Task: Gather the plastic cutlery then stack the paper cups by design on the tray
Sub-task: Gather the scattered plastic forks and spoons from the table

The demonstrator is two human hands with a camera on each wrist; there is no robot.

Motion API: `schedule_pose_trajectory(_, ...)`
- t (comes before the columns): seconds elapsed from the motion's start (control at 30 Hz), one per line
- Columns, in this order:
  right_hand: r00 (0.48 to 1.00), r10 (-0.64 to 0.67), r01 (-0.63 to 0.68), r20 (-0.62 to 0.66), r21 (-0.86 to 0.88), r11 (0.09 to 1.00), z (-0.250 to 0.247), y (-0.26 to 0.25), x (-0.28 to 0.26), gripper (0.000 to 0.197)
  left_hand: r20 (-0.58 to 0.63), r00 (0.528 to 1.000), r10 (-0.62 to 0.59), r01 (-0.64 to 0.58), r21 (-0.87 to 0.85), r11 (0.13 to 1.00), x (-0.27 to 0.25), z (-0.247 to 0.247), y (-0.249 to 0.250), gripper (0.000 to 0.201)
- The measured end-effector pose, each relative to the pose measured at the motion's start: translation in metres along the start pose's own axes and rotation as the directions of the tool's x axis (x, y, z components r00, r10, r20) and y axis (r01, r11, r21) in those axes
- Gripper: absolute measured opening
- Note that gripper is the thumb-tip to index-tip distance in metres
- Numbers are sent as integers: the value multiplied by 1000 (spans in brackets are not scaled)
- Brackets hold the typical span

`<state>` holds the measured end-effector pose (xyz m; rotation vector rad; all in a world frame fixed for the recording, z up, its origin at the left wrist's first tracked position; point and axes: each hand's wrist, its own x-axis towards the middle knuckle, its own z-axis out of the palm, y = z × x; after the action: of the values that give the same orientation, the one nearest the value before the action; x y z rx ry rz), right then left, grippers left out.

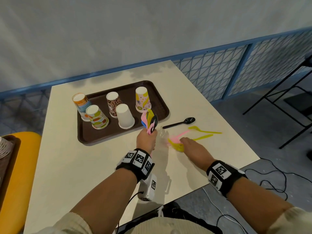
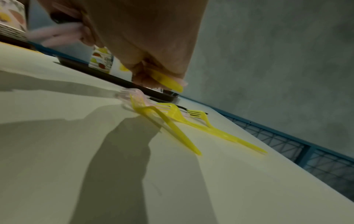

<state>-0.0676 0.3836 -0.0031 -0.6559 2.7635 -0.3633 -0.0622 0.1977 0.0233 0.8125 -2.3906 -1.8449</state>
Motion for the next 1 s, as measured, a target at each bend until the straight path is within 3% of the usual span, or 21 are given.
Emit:
schedule_pose_trajectory(0.07, 997, 76, -74, -21, 55, 996, -2, 10, 0, 40, 12, 1000, 4, -4, -5, 1000, 2, 3, 1, 24)
schedule_pose_trajectory(0.3, 996, 52, -51, 78, -12, 999, 11, 24, -1, 30, 37, 999, 34, -35, 24, 999, 13, 10, 7, 26)
schedule_pose_trajectory(0.37, 995, 34, -34, 89, -6, 999, 6, 19, -1, 32, 46, 998, 39, -41, 30, 999, 16, 15, 8, 28)
schedule_pose_trajectory(0.5, 996, 80, -82, -39, -45, 996, -12, 27, 6, 49, 52, 998, 46, -48, 37, 998, 22, 23, 11, 28)
schedule_pose_trajectory(0.57, 994, 102, -105, -31, -123, 987, -16, 38, 13, 40, 54, 997, 53, -56, 65, 996, 26, 27, 12, 27)
schedule_pose_trajectory(0.67, 993, 117, -115, 16, -97, 989, -13, 52, 19, 48, 56, 996, 69, -73, 77, 994, 30, 32, 13, 27)
schedule_pose_trajectory(0.9, 998, -37, 39, 45, -58, 998, -6, 54, 26, 31, 44, 996, 82, -86, 92, 992, 38, 35, 14, 28)
schedule_pose_trajectory(1.0, 988, -143, 140, -59, -43, 989, -11, 42, 34, 28, 25, 998, 59, -61, 98, 993, 42, 35, 11, 27)
